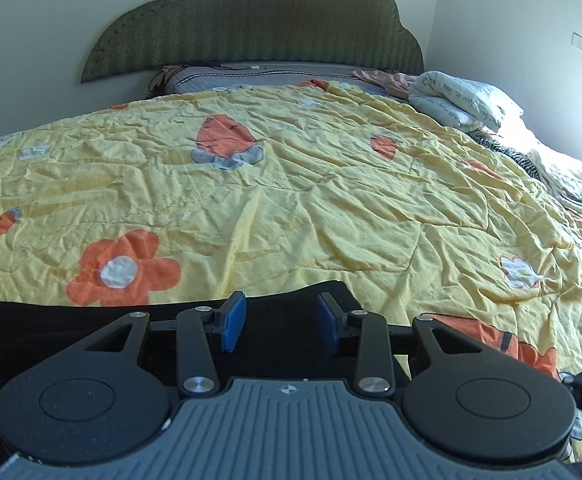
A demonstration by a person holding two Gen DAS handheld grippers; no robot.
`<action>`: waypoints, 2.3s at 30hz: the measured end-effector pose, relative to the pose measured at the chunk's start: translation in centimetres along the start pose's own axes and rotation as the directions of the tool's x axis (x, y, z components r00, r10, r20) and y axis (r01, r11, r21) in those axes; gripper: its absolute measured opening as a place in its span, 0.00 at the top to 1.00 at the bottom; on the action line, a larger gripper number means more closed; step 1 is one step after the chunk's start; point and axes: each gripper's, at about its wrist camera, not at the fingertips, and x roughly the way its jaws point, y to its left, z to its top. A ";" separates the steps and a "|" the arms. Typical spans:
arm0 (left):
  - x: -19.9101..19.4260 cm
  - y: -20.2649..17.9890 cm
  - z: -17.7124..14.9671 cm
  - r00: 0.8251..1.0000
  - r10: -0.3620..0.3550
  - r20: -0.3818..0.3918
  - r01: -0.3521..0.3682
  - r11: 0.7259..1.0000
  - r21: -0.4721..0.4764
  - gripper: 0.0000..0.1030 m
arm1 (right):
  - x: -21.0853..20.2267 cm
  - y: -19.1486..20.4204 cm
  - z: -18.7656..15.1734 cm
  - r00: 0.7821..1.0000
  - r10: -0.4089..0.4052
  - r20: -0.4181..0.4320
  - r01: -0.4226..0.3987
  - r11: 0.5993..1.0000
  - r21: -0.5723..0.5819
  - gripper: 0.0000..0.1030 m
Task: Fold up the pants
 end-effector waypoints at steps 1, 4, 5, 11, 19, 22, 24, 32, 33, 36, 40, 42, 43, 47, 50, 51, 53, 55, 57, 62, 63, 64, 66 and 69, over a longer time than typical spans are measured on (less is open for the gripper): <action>-0.5 0.5 -0.1 1.000 0.000 -0.002 0.000 1.000 -0.012 0.58 | -0.4 0.2 0.5 0.999 0.016 0.031 -0.016 1.000 0.000 0.51; -1.8 2.4 -1.0 0.999 0.026 -0.019 -0.027 0.998 -0.052 0.57 | 1.3 1.3 1.0 0.999 0.052 0.010 -0.052 0.998 -0.032 0.51; -2.2 3.0 -1.5 0.999 0.037 -0.029 -0.038 0.998 -0.055 0.57 | 2.3 1.5 0.7 0.998 0.050 -0.042 -0.052 0.997 -0.050 0.50; -4.7 8.7 -3.6 0.983 0.182 -0.032 -0.184 0.979 -0.083 0.58 | 2.0 4.2 1.9 0.996 0.085 0.030 -0.081 0.989 -0.121 0.50; -3.7 16.3 -1.9 0.986 0.129 -0.103 -0.154 0.948 -0.279 0.61 | 9.6 12.6 3.8 0.957 0.264 -0.118 -0.285 0.931 -0.229 0.50; -2.8 17.6 -1.8 0.992 0.049 -0.118 -0.085 0.940 -0.329 0.53 | 8.2 14.7 3.2 0.966 0.247 -0.075 -0.258 0.912 -0.321 0.50; -2.1 18.0 -1.8 0.992 0.030 -0.121 -0.069 0.940 -0.334 0.49 | 6.4 15.8 2.8 0.951 0.304 -0.053 -0.302 0.882 -0.361 0.50; -0.8 18.0 -1.4 0.996 0.011 -0.087 -0.037 0.950 -0.309 0.48 | 6.0 21.6 -1.1 0.957 0.278 -0.084 -0.268 0.735 -0.622 0.54; -0.8 17.8 -1.3 0.996 0.025 -0.087 -0.050 0.956 -0.290 0.54 | 6.1 21.9 -1.3 0.961 0.265 -0.082 -0.254 0.723 -0.642 0.60; -1.0 16.9 -1.3 0.995 0.068 -0.074 -0.084 0.969 -0.232 0.80 | 6.3 22.3 -1.3 0.964 0.255 -0.073 -0.240 0.717 -0.655 0.90; -1.4 16.2 -1.1 0.992 0.127 -0.026 -0.130 0.975 -0.181 0.95 | 6.4 22.2 -1.0 0.960 0.274 -0.064 -0.251 0.729 -0.637 0.93; -1.0 16.5 -1.1 0.992 0.122 -0.035 -0.127 0.973 -0.191 0.95 | 6.8 22.1 -0.8 0.957 0.281 -0.075 -0.264 0.729 -0.632 0.93; -0.7 16.7 -1.2 0.991 0.125 -0.046 -0.131 0.973 -0.192 0.95 | 7.0 22.1 -0.8 0.953 0.285 -0.103 -0.285 0.724 -0.628 0.92; -1.9 17.1 -1.7 0.989 0.142 -0.037 -0.147 0.966 -0.212 0.94 | 5.0 21.3 -0.1 0.932 0.345 -0.109 -0.338 0.724 -0.601 0.91; -3.6 17.3 -1.8 0.989 0.146 -0.018 -0.146 0.963 -0.228 0.84 | 3.8 19.1 1.9 0.913 0.406 -0.051 -0.376 0.782 -0.498 0.91; -4.2 17.1 -1.8 0.990 0.144 -0.015 -0.143 0.963 -0.229 0.82 | 3.8 18.5 2.5 0.921 0.389 -0.018 -0.351 0.808 -0.474 0.91; -4.7 16.7 -2.1 0.991 0.131 -0.017 -0.131 0.967 -0.218 0.79 | 4.8 17.6 2.9 0.949 0.316 0.000 -0.283 0.852 -0.441 0.91; -4.3 16.1 -2.6 0.989 0.138 -0.049 -0.145 0.971 -0.188 0.78 | 6.4 16.9 3.0 0.965 0.260 -0.032 -0.252 0.886 -0.388 0.91; -3.1 15.8 -3.3 0.983 0.157 -0.097 -0.171 0.972 -0.161 0.77 | 8.3 16.6 2.5 0.970 0.216 -0.108 -0.241 0.905 -0.351 0.91; -4.7 15.3 -3.6 0.984 0.168 -0.055 -0.175 0.972 -0.160 0.77 | 7.2 16.0 2.4 0.975 0.223 -0.026 -0.221 0.932 -0.287 0.90; -5.1 15.2 -3.7 0.985 0.168 -0.047 -0.174 0.971 -0.163 0.77 | 7.2 15.5 2.4 0.979 0.205 -0.014 -0.201 0.939 -0.279 0.90; -5.2 15.2 -3.9 0.986 0.163 -0.046 -0.168 0.972 -0.164 0.75 | 7.6 15.5 2.5 0.982 0.189 -0.017 -0.186 0.942 -0.279 0.90; -4.9 15.2 -4.3 0.986 0.154 -0.070 -0.164 0.972 -0.166 0.70 | 8.8 15.5 2.6 0.986 0.155 -0.059 -0.166 0.945 -0.282 0.90; -5.4 15.3 -5.0 0.985 0.157 -0.069 -0.168 0.968 -0.185 0.70 | 8.6 15.0 2.8 0.986 0.157 -0.054 -0.166 0.951 -0.259 0.90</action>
